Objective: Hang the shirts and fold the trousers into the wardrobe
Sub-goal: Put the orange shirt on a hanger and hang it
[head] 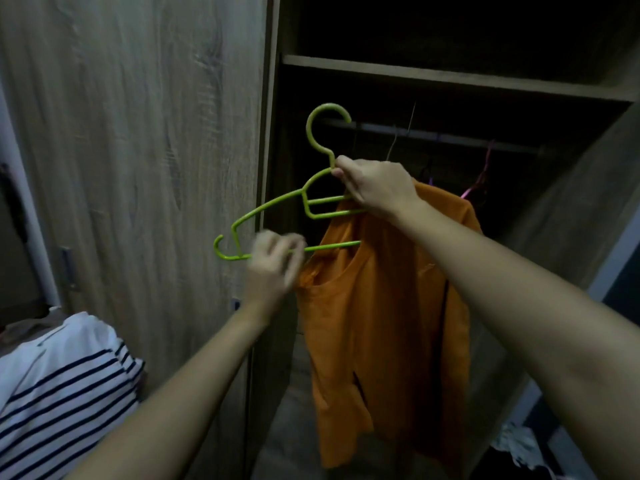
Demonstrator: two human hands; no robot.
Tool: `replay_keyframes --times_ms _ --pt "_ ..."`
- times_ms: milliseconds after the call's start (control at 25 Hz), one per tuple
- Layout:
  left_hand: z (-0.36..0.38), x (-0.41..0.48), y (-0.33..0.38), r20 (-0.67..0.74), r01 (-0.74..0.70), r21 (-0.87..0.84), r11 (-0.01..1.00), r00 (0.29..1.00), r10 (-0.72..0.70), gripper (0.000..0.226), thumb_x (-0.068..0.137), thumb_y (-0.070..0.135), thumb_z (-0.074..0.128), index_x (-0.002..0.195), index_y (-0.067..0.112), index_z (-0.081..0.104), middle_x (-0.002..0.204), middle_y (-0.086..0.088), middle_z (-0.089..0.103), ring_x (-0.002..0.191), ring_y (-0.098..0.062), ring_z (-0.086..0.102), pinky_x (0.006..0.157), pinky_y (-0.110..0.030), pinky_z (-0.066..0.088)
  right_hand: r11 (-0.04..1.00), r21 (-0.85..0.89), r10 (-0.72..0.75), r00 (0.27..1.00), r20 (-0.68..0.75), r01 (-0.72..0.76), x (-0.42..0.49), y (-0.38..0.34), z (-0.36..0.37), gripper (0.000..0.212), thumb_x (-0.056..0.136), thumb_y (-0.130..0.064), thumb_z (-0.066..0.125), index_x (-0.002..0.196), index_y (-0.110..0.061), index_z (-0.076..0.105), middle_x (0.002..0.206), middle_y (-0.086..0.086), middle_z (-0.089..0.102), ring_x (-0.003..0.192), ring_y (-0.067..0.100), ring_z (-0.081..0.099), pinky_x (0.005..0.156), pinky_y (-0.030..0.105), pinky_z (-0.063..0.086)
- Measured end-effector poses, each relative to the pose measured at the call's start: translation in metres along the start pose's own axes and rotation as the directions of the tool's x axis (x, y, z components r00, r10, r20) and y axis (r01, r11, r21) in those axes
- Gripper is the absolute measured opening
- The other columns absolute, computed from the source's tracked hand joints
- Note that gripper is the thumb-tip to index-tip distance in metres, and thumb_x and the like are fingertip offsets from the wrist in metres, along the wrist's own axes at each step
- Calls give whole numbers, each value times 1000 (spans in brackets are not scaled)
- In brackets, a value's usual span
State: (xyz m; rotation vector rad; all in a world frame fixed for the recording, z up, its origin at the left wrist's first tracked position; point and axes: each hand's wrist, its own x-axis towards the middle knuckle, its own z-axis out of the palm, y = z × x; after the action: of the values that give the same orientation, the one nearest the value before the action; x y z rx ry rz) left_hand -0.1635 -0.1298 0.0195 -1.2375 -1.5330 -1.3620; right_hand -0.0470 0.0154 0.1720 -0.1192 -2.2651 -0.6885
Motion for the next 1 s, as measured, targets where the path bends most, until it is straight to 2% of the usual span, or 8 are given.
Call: replay_keyframes --times_ms 160,240,360,520,640,800,920,1000 --pt "34 -37 -3 504 -4 181 984 859 -89 61 92 57 21 91 19 70 90 -3 43 83 -17 43 68 -31 33 999 24 38 999 -16 -37 -4 9 -6 33 100 -36 29 107 -15 54 78 6 61 58 23 57 41 17 20" --pt "38 -45 -25 551 124 205 971 806 -219 72 87 66 14 88 22 71 97 -5 44 93 -21 45 74 -33 34 998 18 61 998 -11 -61 -13 21 -9 31 100 -35 31 106 -15 53 78 6 61 60 24 58 42 17 19" --pt "21 -40 -63 600 320 -48 946 767 -229 63 79 77 25 77 32 69 95 -1 45 93 -12 45 76 -28 35 997 37 62 998 30 -63 -39 43 -11 35 99 -39 28 103 -14 53 75 6 59 59 25 57 43 17 22" --pt "-22 6 -91 776 209 -49 977 624 -95 53 72 84 32 63 42 63 88 10 49 83 4 48 69 -21 37 993 100 40 990 136 -54 -85 57 -1 55 94 -54 13 106 -17 52 83 9 64 66 27 62 52 26 45" --pt "-33 39 -88 837 126 36 991 538 -99 45 74 76 35 72 38 60 89 13 51 80 3 51 66 -16 36 997 76 18 979 205 -34 -98 53 5 51 94 -54 17 106 -21 53 83 6 65 65 27 63 52 22 38" --pt "-19 74 -58 791 -1 -56 998 610 45 33 88 53 42 86 25 59 85 11 55 77 0 56 65 -14 42 999 20 -40 977 211 37 -81 19 16 41 95 -45 23 103 -21 55 76 1 63 56 19 58 41 14 17" --pt "-13 78 -29 739 69 -177 982 668 87 9 96 28 48 102 21 47 86 11 53 74 -2 54 60 -14 44 990 95 90 981 174 -108 -69 9 12 30 98 -39 34 102 -18 55 76 0 59 61 17 55 45 14 21" --pt "-9 73 -20 724 118 -193 974 687 60 22 96 27 50 113 19 38 84 4 53 70 -6 54 58 -17 46 976 140 145 977 159 -168 -67 8 9 26 99 -36 37 104 -18 55 77 -1 58 65 18 56 48 14 27"
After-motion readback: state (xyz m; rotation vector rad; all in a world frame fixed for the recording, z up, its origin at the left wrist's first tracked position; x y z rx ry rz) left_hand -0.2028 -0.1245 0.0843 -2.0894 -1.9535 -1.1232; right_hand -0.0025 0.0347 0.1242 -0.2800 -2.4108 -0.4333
